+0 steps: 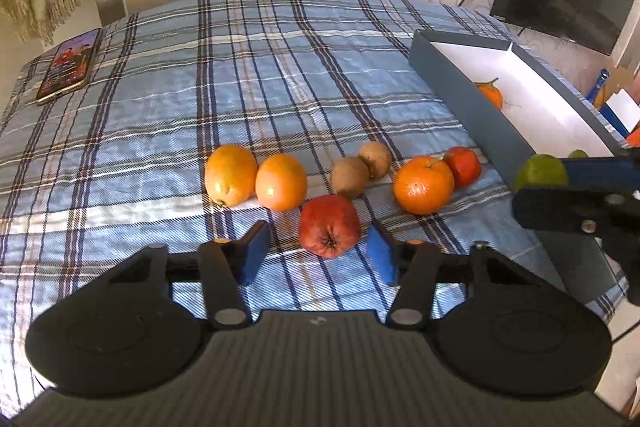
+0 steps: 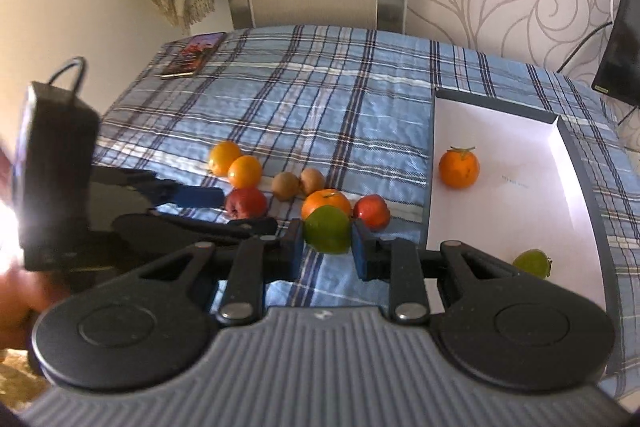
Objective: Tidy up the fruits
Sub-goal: 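Grasp the red apple with the left gripper while the right gripper grasps another green lime, then carry the red apple into the tray and open the left gripper while the right gripper carries the lime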
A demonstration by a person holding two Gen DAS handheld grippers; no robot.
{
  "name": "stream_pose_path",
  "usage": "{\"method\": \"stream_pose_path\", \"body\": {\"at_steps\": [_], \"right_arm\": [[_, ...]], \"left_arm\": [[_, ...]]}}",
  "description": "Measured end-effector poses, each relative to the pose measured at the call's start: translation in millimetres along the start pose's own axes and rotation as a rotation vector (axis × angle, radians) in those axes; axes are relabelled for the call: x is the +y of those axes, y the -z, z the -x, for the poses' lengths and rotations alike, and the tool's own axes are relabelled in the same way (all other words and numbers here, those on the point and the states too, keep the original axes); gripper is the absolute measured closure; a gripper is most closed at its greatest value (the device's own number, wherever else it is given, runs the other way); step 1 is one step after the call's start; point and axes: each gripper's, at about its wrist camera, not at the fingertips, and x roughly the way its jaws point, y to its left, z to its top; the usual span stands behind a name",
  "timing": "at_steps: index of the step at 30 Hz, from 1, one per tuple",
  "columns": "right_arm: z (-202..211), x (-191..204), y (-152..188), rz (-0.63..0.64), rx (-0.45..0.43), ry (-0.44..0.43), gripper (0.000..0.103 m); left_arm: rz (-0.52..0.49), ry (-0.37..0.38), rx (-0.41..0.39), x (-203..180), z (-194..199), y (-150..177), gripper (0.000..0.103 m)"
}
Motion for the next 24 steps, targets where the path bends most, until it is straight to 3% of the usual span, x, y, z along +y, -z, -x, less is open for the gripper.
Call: {"method": "stream_pose_path", "body": {"at_steps": [6,24], "right_arm": [[6,-1,2,-0.001,-0.006,-0.002,0.075],[21,2,4,0.019,-0.048,-0.047,0.075]], "left_arm": [[0.018,0.013,-0.011,1,4,0,0.066],[0.042,-0.062,-0.042,1,38,-6,0.066]]}}
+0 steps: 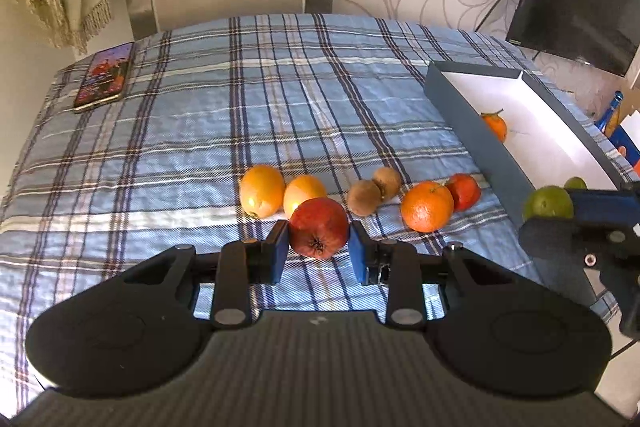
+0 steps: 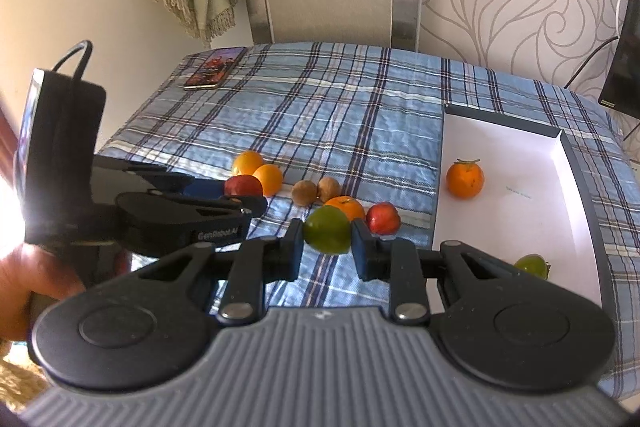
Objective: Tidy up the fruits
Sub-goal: 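Carry the red apple into the tray and open the left gripper while the right gripper carries the lime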
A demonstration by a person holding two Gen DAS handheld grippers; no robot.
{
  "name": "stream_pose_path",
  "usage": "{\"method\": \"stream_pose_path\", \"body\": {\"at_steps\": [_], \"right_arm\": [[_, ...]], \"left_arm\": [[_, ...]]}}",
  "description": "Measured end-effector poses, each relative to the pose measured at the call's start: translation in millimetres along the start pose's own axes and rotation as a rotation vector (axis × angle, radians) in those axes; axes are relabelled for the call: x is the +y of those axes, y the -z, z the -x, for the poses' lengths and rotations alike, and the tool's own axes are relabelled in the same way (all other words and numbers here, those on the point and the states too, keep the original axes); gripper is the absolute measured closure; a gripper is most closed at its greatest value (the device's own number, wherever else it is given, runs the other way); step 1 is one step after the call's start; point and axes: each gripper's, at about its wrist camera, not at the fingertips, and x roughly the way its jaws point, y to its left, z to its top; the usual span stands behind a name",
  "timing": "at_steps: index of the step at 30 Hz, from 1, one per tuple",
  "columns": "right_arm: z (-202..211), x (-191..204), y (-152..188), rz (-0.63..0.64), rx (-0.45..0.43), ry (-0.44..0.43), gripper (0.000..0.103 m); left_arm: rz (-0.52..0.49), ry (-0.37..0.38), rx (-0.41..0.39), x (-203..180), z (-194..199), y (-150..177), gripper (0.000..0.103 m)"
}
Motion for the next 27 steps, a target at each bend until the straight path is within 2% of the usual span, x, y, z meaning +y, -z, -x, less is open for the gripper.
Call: {"method": "stream_pose_path", "body": {"at_steps": [10,27], "right_arm": [[11,-5,0,-0.013,-0.033,-0.003,0.075],[32,-34,4,-0.093,-0.091,0.064,0.075]], "left_arm": [[-0.021,-0.013,-0.03,-10,9,-15,0.066],[-0.111,0.057,-0.072,-51,4,-45,0.066]]}}
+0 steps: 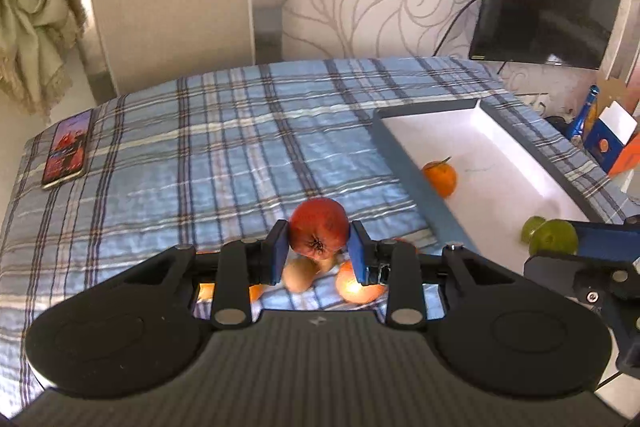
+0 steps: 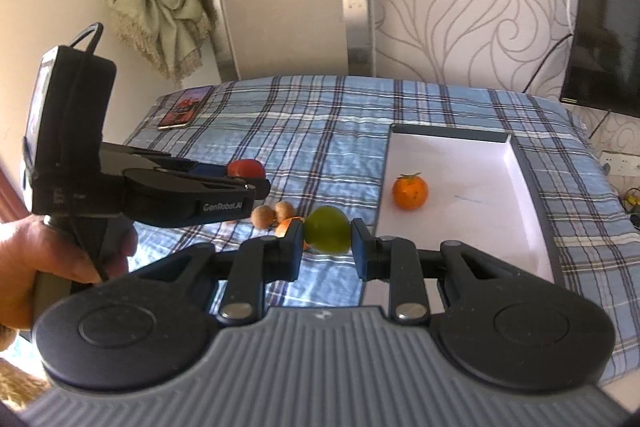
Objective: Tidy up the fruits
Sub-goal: 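Carry the red apple into the tray and open the left gripper while the right gripper carries the lime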
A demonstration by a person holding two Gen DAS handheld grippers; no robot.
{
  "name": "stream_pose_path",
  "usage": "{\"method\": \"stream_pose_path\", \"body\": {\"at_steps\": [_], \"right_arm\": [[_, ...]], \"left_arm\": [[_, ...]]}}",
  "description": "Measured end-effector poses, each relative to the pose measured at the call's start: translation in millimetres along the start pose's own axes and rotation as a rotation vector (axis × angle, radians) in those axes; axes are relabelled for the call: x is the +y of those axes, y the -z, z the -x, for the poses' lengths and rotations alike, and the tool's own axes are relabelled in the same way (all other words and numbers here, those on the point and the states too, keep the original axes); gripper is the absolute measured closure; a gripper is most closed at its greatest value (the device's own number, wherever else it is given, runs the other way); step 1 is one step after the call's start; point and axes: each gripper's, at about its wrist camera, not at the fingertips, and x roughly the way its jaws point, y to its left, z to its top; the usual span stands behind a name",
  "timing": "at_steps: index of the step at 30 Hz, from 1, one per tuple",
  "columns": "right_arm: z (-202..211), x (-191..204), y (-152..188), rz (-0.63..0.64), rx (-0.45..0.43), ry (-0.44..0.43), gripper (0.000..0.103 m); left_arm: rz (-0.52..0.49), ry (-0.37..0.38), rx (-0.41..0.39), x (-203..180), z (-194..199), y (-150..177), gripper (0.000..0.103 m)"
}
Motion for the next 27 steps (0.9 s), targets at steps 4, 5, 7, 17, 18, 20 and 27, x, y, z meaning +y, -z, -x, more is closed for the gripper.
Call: {"method": "stream_pose_path", "body": {"at_steps": [4,5,7,17,18,20,27], "right_arm": [[4,-7,1,-0.021,-0.008,0.023,0.075],[4,-8,1,-0.025,-0.009,0.029,0.075],[7,-11,2,-0.035,-0.012,0.043,0.075],[17,-28,10,-0.083,-0.02,0.113,0.075],[19,-29,11,-0.088,-0.019,0.121,0.075],[21,-32,13,-0.098,-0.017,0.137,0.075],[32,-44,21,-0.13,-0.012,0.199,0.075]], "left_arm": [[-0.026,0.028,-0.013,-11,-1,-8,0.066],[-0.033,0.035,-0.017,-14,-2,-10,0.066],[-0.046,0.051,-0.021,-20,-4,-13,0.066],[-0.104,0.133,-0.03,-51,-16,-26,0.066],[-0.109,0.141,-0.03,-55,-16,-26,0.066],[-0.119,0.16,-0.028,-62,-20,-28,0.066],[-0.141,0.22,-0.002,-88,-37,-29,0.066]]}}
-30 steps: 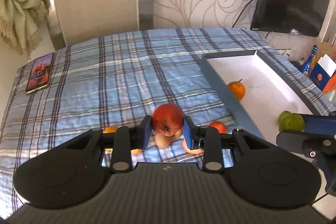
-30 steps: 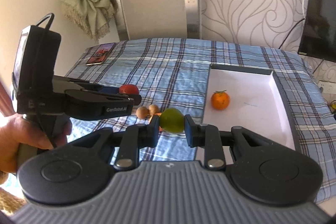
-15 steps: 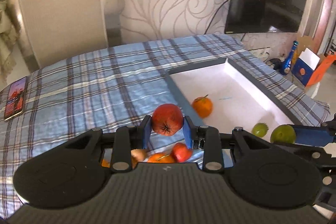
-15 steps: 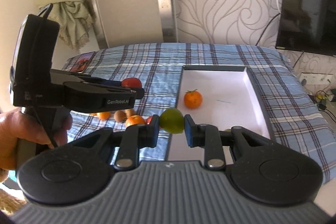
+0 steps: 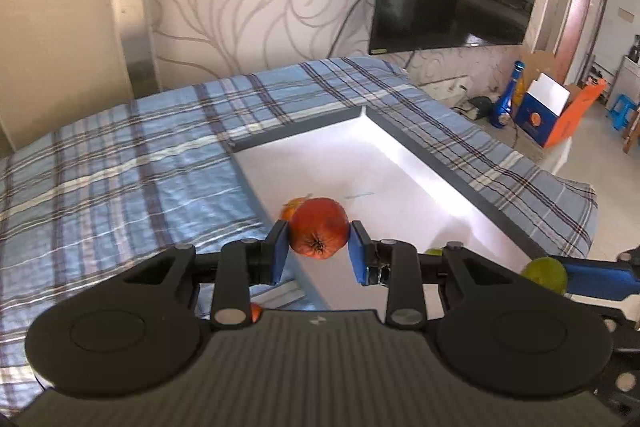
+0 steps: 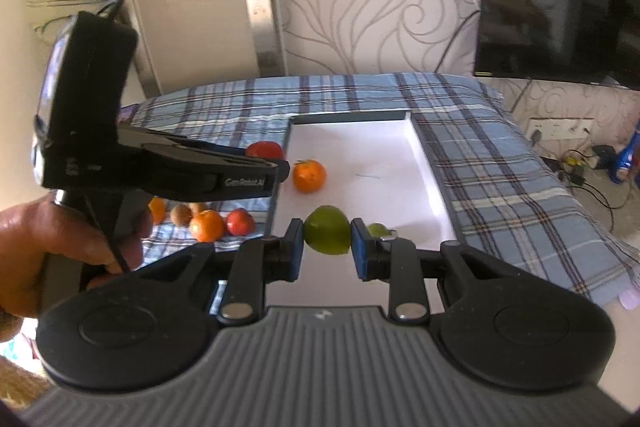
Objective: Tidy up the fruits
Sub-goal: 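Carry the red apple into the tray and open the left gripper while the right gripper carries the lime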
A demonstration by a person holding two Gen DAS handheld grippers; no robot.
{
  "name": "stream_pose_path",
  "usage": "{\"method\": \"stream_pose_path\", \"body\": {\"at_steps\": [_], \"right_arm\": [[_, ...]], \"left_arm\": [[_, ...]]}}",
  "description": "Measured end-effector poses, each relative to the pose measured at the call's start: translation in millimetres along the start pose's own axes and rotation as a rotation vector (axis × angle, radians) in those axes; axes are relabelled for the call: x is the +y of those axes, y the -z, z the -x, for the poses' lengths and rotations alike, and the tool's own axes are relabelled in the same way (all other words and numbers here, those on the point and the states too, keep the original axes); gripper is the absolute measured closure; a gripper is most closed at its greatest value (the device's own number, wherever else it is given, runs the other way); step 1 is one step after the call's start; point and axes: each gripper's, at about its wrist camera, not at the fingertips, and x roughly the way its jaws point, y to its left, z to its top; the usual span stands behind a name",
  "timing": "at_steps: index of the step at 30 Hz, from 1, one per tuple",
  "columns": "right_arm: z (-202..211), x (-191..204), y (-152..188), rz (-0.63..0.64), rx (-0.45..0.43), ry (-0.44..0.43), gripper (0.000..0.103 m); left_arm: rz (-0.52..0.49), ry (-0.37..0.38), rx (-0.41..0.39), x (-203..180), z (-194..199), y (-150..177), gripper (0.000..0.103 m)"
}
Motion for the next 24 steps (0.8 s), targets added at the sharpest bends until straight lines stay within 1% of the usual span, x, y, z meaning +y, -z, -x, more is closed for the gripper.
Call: {"method": "stream_pose_path", "body": {"at_steps": [6,11,19,24], "right_arm": [[10,-13,5,-0.025,-0.003,0.058,0.075],[14,-19,8,-0.044,-0.001,0.09,0.075],[16,-21,12,-0.061,0.008,0.105,0.075],[13,-20,12,-0.061,0.017,0.101,0.075]], "left_arm": [[-0.017,0.043,0.022,-18,-26,-5,0.066],[-0.039,0.055,0.038,-31,-45,-7,0.066],[-0.04,0.064,0.08,-36,-75,-12,0.066],[-0.049,0.055,0.086,-38,-83,-14,0.066]]}}
